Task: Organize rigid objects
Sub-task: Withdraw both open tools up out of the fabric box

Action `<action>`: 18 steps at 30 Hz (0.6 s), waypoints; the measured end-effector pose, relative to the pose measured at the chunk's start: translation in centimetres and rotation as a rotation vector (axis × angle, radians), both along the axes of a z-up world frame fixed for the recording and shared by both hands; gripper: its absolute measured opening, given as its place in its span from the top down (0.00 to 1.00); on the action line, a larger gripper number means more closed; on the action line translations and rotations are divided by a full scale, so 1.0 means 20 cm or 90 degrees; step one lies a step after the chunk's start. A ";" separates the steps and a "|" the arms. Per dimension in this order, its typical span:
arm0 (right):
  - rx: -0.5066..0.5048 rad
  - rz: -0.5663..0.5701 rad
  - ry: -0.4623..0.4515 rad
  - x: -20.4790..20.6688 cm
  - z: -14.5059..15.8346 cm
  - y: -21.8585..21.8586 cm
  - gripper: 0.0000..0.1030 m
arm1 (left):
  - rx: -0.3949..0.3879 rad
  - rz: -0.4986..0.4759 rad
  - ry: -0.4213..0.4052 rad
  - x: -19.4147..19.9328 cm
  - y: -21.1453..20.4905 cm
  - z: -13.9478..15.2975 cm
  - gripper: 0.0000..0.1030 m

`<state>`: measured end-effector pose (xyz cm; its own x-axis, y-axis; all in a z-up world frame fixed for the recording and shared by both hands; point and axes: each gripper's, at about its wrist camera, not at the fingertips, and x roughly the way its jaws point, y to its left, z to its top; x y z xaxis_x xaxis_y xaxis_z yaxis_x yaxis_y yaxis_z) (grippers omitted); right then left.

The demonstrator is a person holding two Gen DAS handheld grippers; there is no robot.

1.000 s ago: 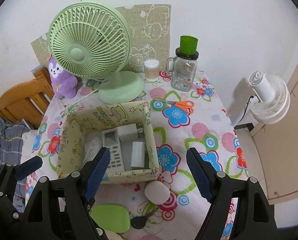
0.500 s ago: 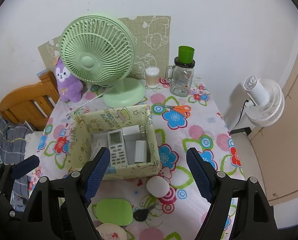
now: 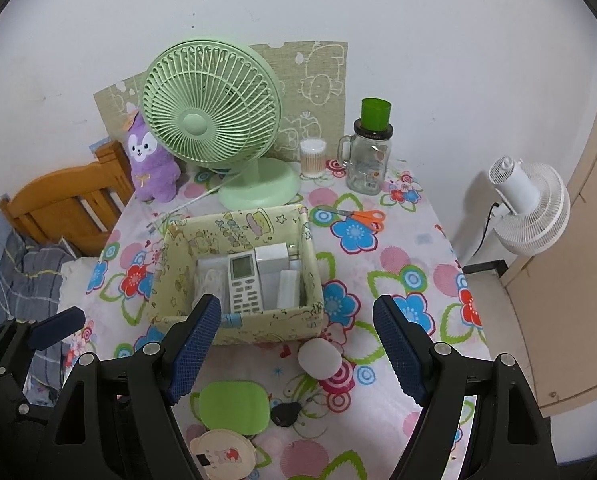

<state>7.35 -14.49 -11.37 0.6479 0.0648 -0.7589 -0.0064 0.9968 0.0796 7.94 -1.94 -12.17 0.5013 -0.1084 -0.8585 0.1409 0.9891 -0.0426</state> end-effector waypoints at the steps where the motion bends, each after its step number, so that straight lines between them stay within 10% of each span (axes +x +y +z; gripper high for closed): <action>1: 0.001 -0.002 0.001 -0.01 -0.01 -0.01 0.21 | -0.001 0.001 0.003 0.00 0.00 -0.01 0.03; 18: 0.002 -0.006 0.030 -0.11 -0.21 -0.06 0.21 | -0.017 -0.003 0.043 -0.10 -0.01 -0.22 0.03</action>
<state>5.21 -15.73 -15.59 0.6122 0.0616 -0.7883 0.0066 0.9965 0.0830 5.97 -2.06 -16.49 0.4419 -0.1335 -0.8871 0.1417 0.9868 -0.0779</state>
